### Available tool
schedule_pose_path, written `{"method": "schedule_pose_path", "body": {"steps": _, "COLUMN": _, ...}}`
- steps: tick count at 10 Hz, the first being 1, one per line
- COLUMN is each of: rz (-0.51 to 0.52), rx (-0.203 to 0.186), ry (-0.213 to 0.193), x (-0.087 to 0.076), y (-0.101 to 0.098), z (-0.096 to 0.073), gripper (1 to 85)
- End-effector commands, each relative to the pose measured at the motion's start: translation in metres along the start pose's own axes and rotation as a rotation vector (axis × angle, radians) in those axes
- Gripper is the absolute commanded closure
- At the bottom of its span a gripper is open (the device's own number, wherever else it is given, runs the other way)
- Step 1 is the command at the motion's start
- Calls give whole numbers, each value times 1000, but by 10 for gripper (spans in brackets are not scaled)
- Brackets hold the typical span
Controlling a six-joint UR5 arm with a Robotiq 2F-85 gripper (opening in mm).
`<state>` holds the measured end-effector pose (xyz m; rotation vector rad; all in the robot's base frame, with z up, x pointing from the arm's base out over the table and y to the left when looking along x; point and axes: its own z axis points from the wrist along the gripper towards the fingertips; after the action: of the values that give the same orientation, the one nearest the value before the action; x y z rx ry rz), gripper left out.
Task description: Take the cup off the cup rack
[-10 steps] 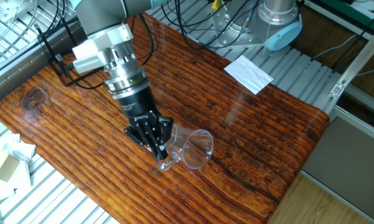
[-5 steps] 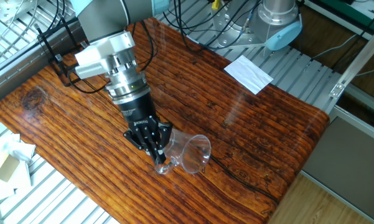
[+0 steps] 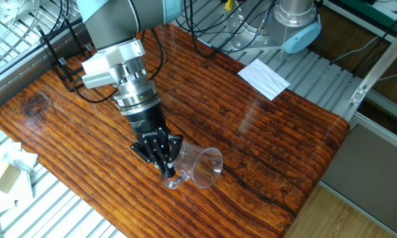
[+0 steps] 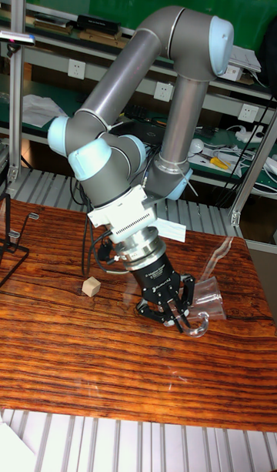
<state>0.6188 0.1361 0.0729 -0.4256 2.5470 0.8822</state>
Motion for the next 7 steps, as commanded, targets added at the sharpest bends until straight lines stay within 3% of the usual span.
{"method": "schedule_pose_path", "body": {"steps": 1, "rz": 12, "rx": -11, "ry": -5, "x": -3, "y": 2, "z": -1, "gripper": 843}}
{"method": "schedule_pose_path", "body": {"steps": 7, "rz": 30, "rx": -4, "ry": 20, "x": 1, "y": 4, "z": -5, "gripper": 843}}
